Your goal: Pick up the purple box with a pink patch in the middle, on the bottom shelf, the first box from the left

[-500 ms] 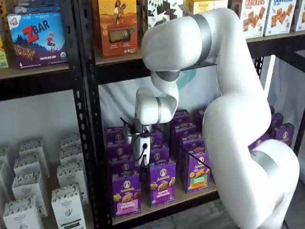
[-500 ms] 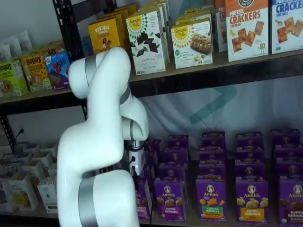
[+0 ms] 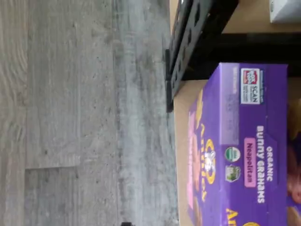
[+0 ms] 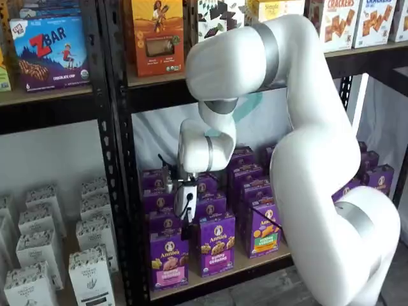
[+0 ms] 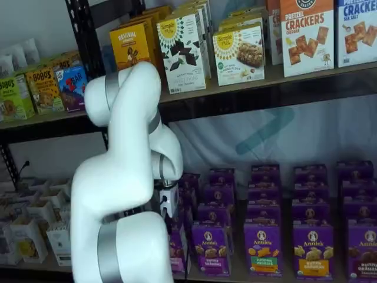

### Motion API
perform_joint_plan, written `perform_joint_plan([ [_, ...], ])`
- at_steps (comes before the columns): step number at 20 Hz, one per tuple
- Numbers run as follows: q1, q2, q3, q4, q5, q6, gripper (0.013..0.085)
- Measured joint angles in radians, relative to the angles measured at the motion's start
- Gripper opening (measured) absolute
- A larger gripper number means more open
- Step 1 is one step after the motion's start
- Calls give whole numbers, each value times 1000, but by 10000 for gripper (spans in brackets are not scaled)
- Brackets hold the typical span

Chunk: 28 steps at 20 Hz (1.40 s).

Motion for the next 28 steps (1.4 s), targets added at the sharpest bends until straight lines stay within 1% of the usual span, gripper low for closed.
perform_joint_plan([
  [2, 3, 12, -12, -9, -2, 11, 850],
  [6, 4, 42, -44, -49, 12, 48, 850],
  [10, 4, 82, -80, -63, 6, 60, 850],
  [12, 1, 109, -107, -66, 5, 60, 850],
  [15, -2, 150, -154, -83, 16, 74, 850],
  [19, 0, 207, -223, -115, 40, 105, 850],
  [26, 9, 276, -297, -142, 54, 138, 850],
  [28, 10, 291, -312, -142, 59, 140, 850],
])
